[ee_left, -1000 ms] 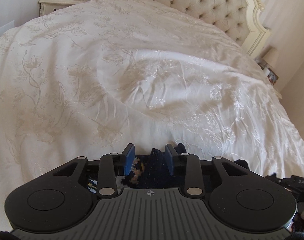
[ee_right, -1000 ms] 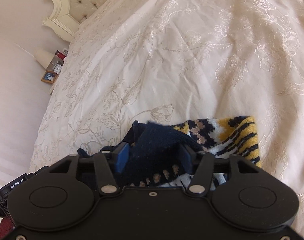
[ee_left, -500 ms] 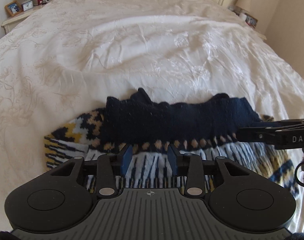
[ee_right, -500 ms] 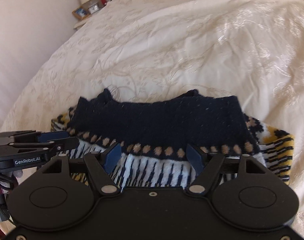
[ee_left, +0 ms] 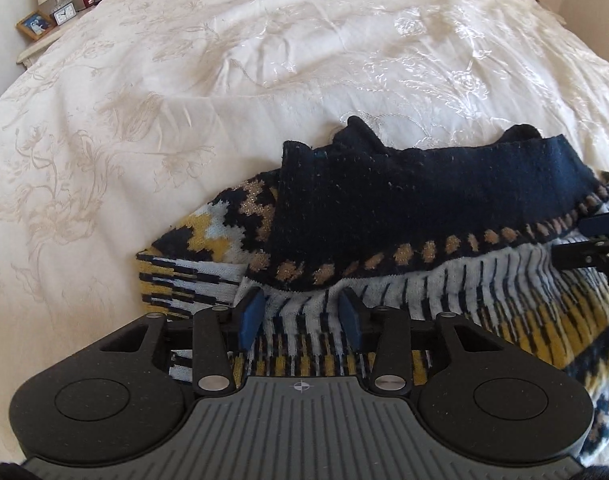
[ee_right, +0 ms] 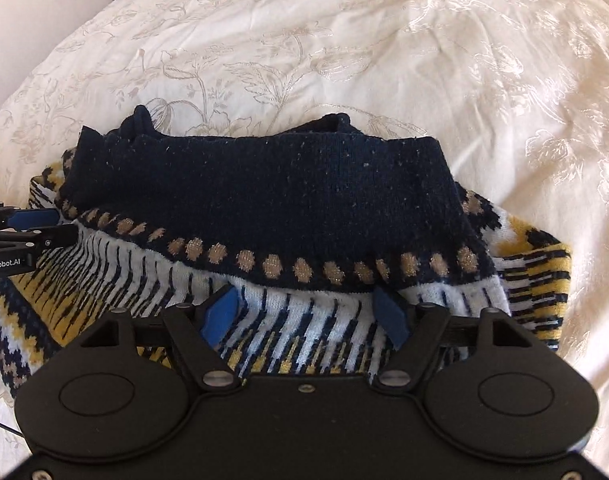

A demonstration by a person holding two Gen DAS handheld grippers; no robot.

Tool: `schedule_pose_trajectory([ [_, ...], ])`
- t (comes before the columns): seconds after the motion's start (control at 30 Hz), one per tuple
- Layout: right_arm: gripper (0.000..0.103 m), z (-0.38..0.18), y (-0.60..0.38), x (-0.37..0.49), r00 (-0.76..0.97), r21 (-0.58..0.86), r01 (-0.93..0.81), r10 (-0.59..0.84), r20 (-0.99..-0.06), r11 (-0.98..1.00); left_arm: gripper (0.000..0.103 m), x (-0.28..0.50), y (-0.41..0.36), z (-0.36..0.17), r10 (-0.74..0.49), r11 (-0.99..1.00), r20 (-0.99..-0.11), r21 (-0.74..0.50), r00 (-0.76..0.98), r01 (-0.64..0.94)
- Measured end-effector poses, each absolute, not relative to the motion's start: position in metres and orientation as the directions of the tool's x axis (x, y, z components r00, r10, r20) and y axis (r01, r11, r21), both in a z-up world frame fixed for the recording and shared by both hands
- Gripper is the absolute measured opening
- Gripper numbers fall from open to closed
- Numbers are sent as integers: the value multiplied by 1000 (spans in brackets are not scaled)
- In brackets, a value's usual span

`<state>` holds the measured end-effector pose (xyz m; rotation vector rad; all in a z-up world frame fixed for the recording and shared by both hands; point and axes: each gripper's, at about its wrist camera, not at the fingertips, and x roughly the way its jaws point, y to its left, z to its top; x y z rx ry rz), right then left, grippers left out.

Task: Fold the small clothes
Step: 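Lay the navy hem down near the collar and open both tools, then move the right tool to the folded sweater's side edge and close on it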

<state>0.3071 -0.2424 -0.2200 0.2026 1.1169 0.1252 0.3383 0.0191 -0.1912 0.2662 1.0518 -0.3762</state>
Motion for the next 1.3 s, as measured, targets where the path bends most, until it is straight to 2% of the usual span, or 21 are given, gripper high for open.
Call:
schedule_pose_trajectory([
  [0.37, 83, -187, -247, 251, 508, 255, -15, 227, -831, 967, 41, 279, 44, -163, -191, 913, -863, 18, 468, 407],
  [0.47, 83, -193, -242, 229, 481, 257, -9, 230, -846, 966, 41, 259, 54, -168, -177, 912, -874, 27, 453, 408],
  [0.63, 84, -217, -245, 204, 399, 179, 23, 156, -904, 984, 41, 244, 72, -185, -118, 922, -900, 57, 419, 382],
  [0.7, 84, -226, -252, 196, 373, 153, 54, 122, -920, 987, 45, 245, 78, -193, -79, 923, -910, 86, 406, 374],
  [0.87, 84, -228, -259, 195, 365, 157, 93, 113, -924, 983, 51, 252, 87, -202, -83, 937, -923, 55, 375, 345],
  [0.97, 85, -222, -262, 192, 389, 192, 135, 126, -913, 972, 52, 252, 86, -205, -82, 937, -924, 57, 375, 345],
  [1.03, 90, -218, -267, 183, 406, 229, 176, 141, -903, 957, 54, 251, 87, -207, -84, 941, -923, 51, 376, 335],
  [1.3, 95, -210, -276, 146, 438, 320, 295, 170, -883, 900, 71, 254, 99, -211, -108, 953, -921, 12, 375, 303],
])
